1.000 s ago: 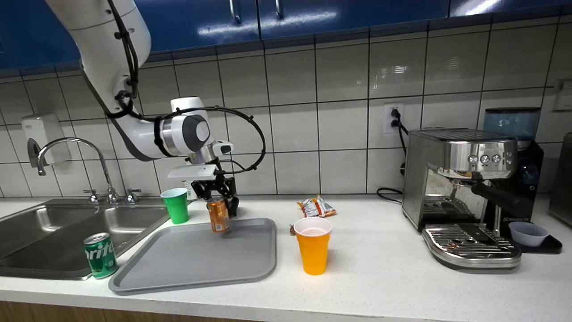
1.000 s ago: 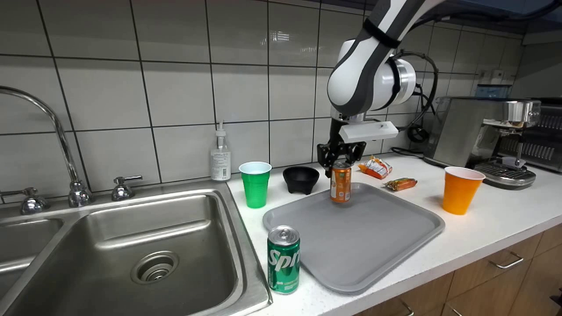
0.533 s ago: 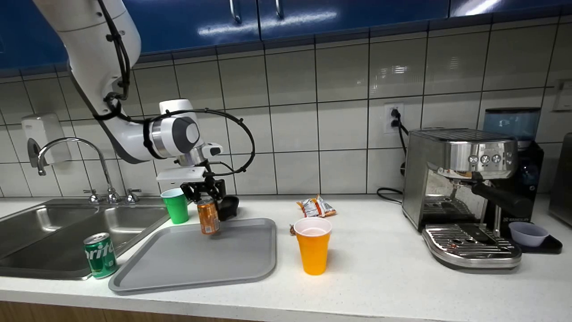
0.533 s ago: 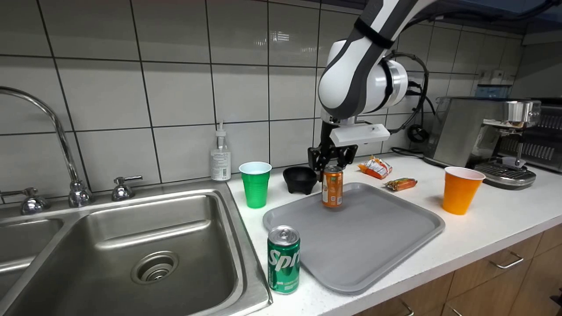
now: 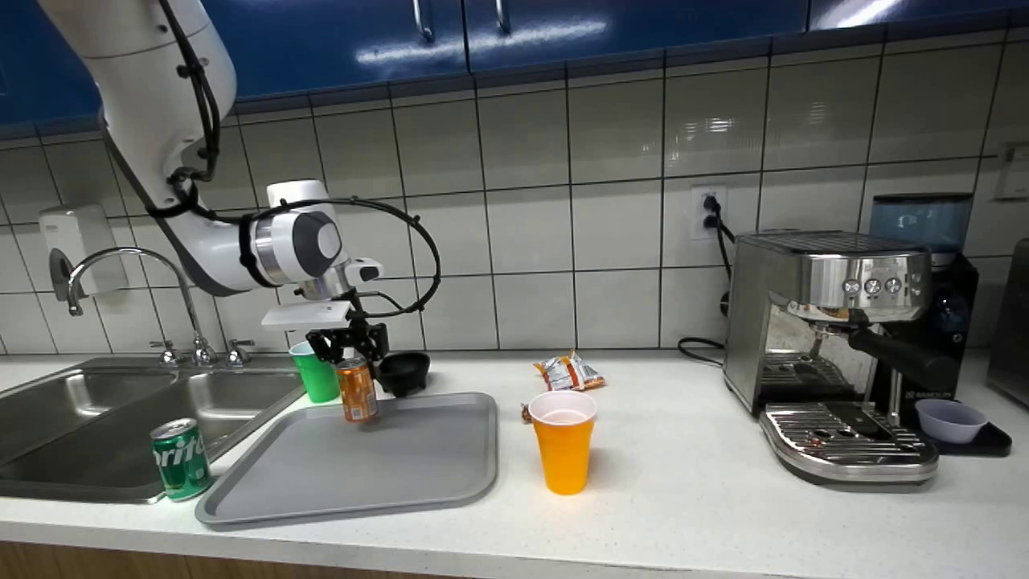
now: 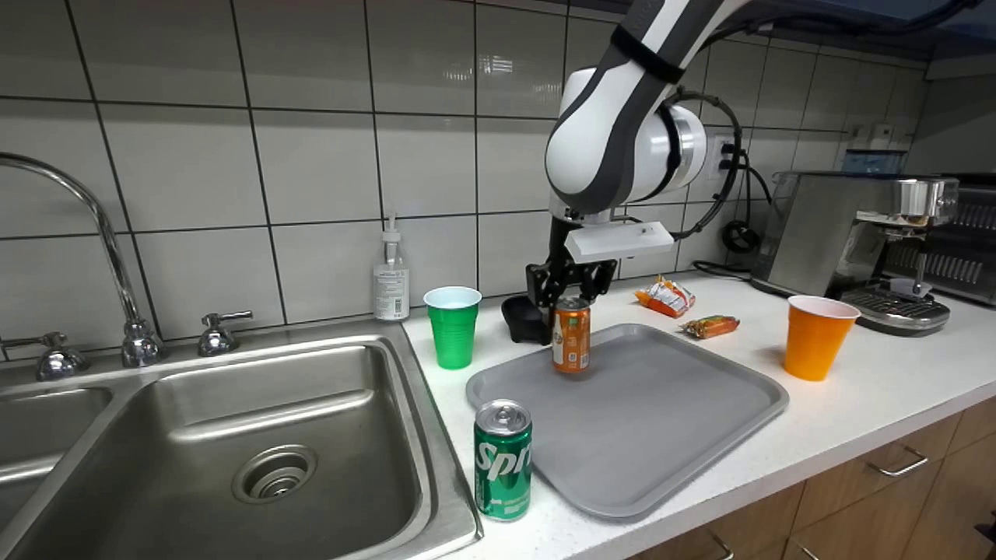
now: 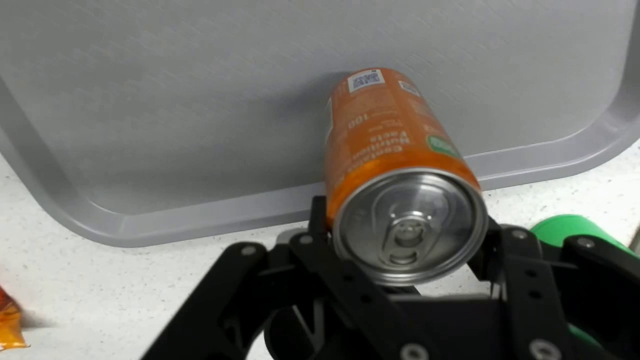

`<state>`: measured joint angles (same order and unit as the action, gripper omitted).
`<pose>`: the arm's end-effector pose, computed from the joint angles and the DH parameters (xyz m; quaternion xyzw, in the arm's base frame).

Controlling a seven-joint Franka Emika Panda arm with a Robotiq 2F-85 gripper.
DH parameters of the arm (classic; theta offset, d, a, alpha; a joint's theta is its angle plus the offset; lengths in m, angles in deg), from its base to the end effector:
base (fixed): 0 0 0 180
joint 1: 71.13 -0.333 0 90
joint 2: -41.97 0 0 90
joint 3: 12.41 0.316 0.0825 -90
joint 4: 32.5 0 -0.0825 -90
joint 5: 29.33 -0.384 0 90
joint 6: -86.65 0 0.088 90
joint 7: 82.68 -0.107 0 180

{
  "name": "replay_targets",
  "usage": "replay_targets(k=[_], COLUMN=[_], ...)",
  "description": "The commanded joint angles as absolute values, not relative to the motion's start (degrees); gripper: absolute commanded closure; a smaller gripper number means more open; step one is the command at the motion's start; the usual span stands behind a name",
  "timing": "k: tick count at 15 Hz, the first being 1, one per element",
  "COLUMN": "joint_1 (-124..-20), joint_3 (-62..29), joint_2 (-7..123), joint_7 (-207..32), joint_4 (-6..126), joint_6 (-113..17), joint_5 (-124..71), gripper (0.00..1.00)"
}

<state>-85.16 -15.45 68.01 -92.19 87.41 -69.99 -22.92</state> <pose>0.5904 0.1196 0.2200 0.9928 0.0656 0.0981 0.0211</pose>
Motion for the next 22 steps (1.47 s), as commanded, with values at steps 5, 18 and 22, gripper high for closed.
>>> replay_targets(k=[5,18,22], joint_1=[-86.45,-86.77,-86.08], joint_3=[-15.24,-15.60,-15.68], joint_2=[67.50,66.66,64.97], joint_7=[-96.02,-97.41,-96.98], joint_4=[87.74,88.45,89.42], joint_6=[-70.37,-71.10,-71.53], joint_5=[-21.74,-21.76,-22.08], gripper=[0.63,0.00,0.00])
